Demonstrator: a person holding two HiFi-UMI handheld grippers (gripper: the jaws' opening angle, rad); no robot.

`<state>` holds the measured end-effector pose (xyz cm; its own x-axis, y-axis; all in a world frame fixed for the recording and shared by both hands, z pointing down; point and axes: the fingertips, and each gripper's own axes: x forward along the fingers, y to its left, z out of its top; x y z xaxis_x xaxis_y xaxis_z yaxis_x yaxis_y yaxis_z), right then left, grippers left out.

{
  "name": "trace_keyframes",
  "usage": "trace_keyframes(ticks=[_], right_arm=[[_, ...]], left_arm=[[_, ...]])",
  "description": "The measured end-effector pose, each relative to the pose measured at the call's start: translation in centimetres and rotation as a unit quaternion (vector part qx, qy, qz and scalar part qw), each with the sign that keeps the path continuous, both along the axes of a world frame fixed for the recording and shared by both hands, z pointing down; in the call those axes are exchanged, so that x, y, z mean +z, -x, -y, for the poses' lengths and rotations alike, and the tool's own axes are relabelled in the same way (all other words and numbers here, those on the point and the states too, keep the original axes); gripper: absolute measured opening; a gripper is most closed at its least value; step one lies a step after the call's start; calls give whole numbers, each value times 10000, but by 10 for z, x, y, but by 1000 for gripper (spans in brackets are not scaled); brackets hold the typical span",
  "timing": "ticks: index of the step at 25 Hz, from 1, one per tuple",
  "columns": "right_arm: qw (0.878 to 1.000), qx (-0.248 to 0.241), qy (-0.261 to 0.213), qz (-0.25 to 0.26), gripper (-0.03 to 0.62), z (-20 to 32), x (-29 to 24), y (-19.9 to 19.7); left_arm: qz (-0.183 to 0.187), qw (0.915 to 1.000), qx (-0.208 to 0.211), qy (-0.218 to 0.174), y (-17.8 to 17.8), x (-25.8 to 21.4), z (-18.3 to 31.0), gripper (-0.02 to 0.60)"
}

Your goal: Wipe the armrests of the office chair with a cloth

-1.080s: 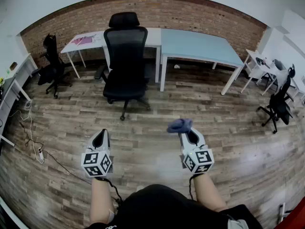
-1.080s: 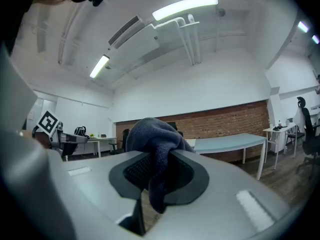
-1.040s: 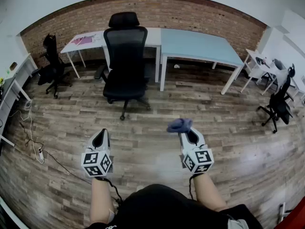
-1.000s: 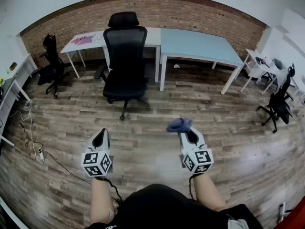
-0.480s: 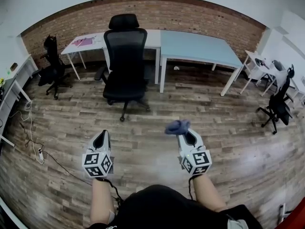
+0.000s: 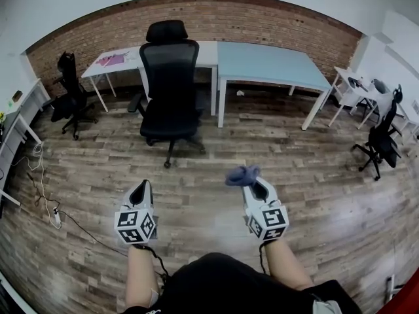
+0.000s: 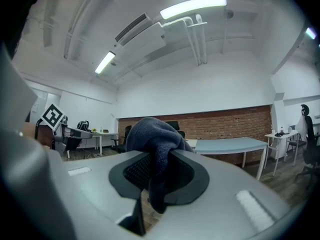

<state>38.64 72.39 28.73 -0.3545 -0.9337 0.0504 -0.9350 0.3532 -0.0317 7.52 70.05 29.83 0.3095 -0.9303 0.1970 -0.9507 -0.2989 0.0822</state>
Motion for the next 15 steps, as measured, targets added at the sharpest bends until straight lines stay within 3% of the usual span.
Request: trace_keyframes(ticks=[5, 15], right_arm=[[9999, 76, 79, 2, 64, 5, 5, 2], [9995, 125, 93, -268, 64, 21, 5, 40]], left_arm=[[57, 9999, 131, 40, -3, 7, 7, 5], [-124, 9996, 251, -1, 27, 10, 32, 5]])
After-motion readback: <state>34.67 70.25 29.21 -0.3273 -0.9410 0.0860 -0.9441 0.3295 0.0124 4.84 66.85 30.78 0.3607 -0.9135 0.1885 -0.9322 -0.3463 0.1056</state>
